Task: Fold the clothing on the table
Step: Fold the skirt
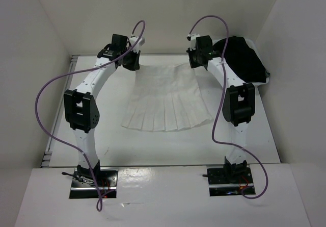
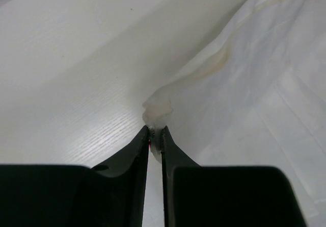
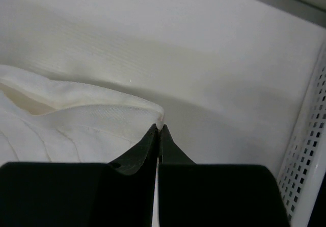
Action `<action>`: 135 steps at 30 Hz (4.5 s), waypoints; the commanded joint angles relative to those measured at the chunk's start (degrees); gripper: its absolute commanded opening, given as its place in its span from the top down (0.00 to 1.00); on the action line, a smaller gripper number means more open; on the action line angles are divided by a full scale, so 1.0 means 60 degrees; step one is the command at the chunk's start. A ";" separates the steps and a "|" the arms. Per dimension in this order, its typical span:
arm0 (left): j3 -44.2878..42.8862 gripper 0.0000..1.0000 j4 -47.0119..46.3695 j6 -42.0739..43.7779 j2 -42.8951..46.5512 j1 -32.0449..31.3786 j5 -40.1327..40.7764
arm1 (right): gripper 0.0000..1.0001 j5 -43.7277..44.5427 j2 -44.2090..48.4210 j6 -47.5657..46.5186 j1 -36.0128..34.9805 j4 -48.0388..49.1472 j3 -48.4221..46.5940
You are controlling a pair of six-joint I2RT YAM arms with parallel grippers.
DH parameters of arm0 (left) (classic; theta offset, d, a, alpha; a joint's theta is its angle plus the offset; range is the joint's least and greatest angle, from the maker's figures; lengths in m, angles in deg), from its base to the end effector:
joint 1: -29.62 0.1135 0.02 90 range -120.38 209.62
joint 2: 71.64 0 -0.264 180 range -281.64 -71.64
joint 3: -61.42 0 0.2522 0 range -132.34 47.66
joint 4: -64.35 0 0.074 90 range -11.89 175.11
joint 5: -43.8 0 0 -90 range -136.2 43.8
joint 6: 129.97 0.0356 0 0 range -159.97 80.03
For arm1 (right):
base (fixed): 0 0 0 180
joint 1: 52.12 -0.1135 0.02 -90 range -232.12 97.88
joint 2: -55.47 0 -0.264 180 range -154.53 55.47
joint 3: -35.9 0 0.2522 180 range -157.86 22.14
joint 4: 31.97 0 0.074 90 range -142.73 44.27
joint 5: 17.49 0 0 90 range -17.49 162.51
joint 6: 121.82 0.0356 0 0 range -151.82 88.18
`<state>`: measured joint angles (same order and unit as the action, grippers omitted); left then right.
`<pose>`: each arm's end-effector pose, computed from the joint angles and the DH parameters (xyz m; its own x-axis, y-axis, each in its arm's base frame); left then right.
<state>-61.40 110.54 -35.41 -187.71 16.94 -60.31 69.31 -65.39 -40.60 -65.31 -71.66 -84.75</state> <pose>0.4569 -0.1117 0.3113 -0.5863 0.2109 -0.7822 0.4446 0.8909 -0.0930 0.4782 0.1141 0.2689 -0.5761 -0.2915 -0.7636 -0.3617 0.9287 -0.0817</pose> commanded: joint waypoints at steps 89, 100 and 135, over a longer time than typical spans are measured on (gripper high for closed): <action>0.3571 0.98 -0.0041 0.2098 0.2119 -0.0637 0.0783 | 1.00 0.3537 0.1657 -0.3474 -0.1537 0.0190 0.2665; 0.4508 0.62 -0.0468 0.2097 0.1752 -0.1445 0.1692 | 0.94 0.3244 0.1232 -0.3474 -0.1361 0.0675 0.3152; 0.8125 0.01 0.1070 0.0749 0.8328 0.4573 -0.0901 | 0.02 -0.0789 0.2201 0.0027 -0.3000 -0.2066 0.2318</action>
<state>-13.60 116.20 -29.51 -142.64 41.55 -62.93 59.87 -47.80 -47.05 -79.98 -92.73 -70.80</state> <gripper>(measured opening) 0.993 0.980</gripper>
